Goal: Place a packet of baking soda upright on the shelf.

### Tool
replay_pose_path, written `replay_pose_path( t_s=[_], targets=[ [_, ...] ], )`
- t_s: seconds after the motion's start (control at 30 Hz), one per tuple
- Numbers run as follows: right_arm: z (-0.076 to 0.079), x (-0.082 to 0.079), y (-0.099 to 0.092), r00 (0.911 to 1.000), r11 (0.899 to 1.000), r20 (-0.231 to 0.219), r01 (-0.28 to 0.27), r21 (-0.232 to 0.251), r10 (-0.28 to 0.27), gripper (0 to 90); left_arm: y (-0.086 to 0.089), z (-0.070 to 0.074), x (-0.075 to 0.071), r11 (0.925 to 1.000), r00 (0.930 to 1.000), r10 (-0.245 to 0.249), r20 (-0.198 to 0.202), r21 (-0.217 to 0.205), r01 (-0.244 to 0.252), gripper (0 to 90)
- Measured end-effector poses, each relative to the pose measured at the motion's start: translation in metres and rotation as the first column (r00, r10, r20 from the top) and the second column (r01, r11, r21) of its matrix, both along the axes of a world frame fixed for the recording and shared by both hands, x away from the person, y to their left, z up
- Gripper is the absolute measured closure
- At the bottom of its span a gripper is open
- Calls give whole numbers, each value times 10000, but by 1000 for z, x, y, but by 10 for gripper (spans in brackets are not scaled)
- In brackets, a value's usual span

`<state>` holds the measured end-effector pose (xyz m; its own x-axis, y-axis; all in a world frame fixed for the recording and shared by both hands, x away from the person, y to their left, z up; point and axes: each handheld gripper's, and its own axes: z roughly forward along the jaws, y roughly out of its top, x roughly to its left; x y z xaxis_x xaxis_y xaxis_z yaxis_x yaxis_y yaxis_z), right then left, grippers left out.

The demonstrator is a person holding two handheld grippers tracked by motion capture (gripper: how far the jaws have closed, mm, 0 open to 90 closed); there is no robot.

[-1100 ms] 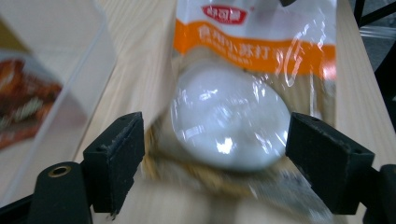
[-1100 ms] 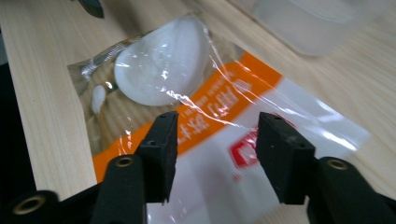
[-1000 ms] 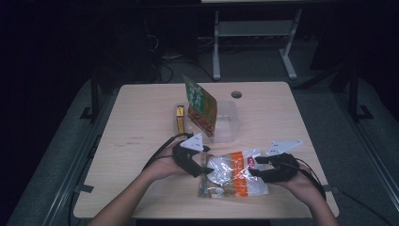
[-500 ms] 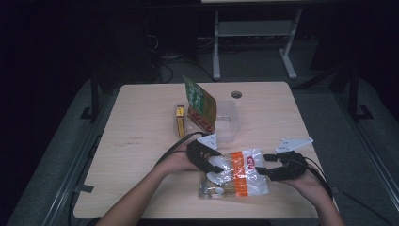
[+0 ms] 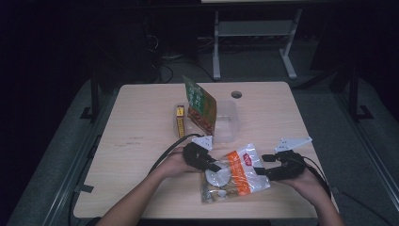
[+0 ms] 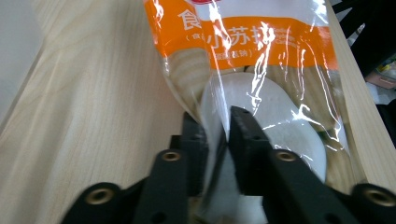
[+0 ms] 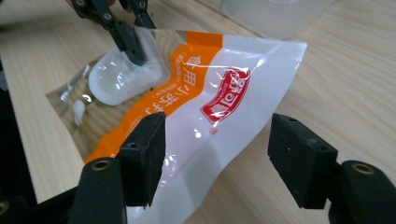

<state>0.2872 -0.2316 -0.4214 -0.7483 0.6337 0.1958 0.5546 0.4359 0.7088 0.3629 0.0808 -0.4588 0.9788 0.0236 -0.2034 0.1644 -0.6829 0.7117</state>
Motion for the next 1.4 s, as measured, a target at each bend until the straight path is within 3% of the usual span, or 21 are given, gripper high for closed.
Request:
replay_pose_path(
  t_s=[0.1,0.23,0.3,0.5,0.6,0.63,0.93,1.0,1.17,1.33,1.4],
  targets=[
    [2,1,-2,9999,9997,33,107,213,-107,363,-2,4,-5,9998,9993,-201,318,98,198,872],
    [3,2,-6,9998,9991,78,171,389,-174,363,-1,8,-8,9998,9989,-178,426,9,178,889],
    [5,2,-9,9995,9981,183,240,567,-251,371,2,16,-11,10000,9968,-43,792,-76,49,895],
    [10,5,-10,9996,9954,238,122,946,-145,369,11,31,-14,9990,9923,117,1234,-453,-61,897],
    [13,9,-7,9997,9946,235,58,1040,-83,370,16,39,-16,9982,9883,179,1511,-590,-91,897],
    [15,13,-5,9999,9916,169,-40,1293,19,385,20,44,-17,9978,9841,262,1758,-642,-151,898],
    [29,40,15,9979,9800,228,-636,1884,603,408,40,59,-12,9934,9747,777,2098,-993,-578,899],
    [30,52,26,9955,9743,265,-950,2041,915,421,46,61,-10,9913,9717,968,2152,-1086,-747,899],
    [28,65,41,9905,9667,244,-1376,2156,1355,448,60,66,-6,9851,9655,1385,2204,-1310,-1114,899],
    [23,66,51,9856,9615,170,-1681,2176,1685,561,64,68,-5,9821,9648,1514,2148,-1434,-1222,899],
    [21,64,52,9816,9584,207,-1897,2134,1897,668,64,68,-5,9819,9641,1541,2163,-1427,-1249,898]
  ],
)
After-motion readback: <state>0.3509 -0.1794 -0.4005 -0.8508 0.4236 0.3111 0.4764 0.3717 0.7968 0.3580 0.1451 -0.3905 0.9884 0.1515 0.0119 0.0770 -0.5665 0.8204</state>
